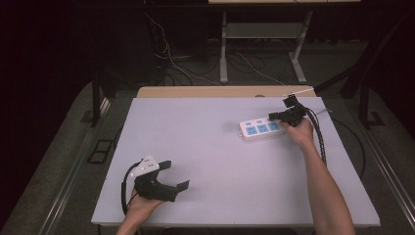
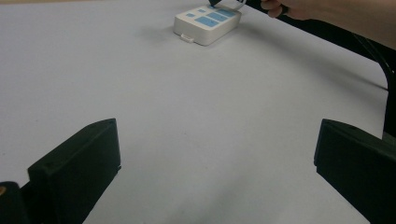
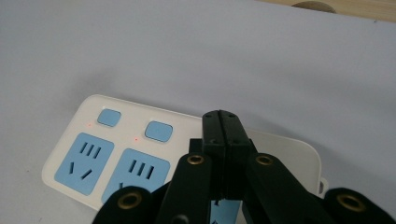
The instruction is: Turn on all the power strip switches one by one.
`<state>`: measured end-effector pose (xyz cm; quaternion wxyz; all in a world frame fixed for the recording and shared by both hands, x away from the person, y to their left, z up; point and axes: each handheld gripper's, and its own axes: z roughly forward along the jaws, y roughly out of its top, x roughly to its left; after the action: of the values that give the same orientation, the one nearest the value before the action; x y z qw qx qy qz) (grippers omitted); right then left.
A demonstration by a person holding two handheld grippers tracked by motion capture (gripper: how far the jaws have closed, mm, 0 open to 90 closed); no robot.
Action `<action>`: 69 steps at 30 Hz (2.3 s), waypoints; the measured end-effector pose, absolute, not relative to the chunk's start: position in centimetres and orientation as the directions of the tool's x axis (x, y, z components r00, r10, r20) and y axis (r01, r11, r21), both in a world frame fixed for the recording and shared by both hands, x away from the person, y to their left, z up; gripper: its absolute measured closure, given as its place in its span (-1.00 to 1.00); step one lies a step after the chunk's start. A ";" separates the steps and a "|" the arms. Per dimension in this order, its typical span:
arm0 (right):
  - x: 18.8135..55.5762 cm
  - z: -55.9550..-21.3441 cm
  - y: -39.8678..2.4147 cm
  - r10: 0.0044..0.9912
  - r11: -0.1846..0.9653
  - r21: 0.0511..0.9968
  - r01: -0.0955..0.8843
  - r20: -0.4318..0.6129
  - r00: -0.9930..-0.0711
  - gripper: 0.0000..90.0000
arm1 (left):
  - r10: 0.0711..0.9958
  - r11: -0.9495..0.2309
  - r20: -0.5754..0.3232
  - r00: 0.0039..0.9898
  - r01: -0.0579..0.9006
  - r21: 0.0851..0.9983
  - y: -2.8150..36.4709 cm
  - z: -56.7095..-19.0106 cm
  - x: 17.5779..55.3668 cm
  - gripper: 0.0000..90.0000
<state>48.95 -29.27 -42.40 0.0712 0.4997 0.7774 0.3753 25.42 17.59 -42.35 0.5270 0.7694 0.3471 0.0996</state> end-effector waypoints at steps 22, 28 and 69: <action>48.7 -43.0 -28.8 0.821 0.202 0.673 0.712 0.279 -0.497 1.00 | 0.637 -0.216 -0.206 0.743 0.429 0.877 17.4 -42.4 25.3 -1.00; 48.8 -43.0 -28.5 0.831 0.213 0.681 0.701 0.251 -0.496 1.00 | 0.638 -0.212 -0.210 0.741 0.431 0.877 17.5 -42.5 25.3 -1.00; 45.7 -41.6 -30.6 0.824 0.127 0.728 0.673 0.301 -0.481 0.66 | 0.633 -0.215 -0.211 0.745 0.430 0.877 17.3 -42.5 25.3 -1.00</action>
<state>45.66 -30.60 -41.56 0.0874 0.5019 0.7456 0.4296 25.31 17.27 -42.49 0.5237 0.7735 0.3436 0.0966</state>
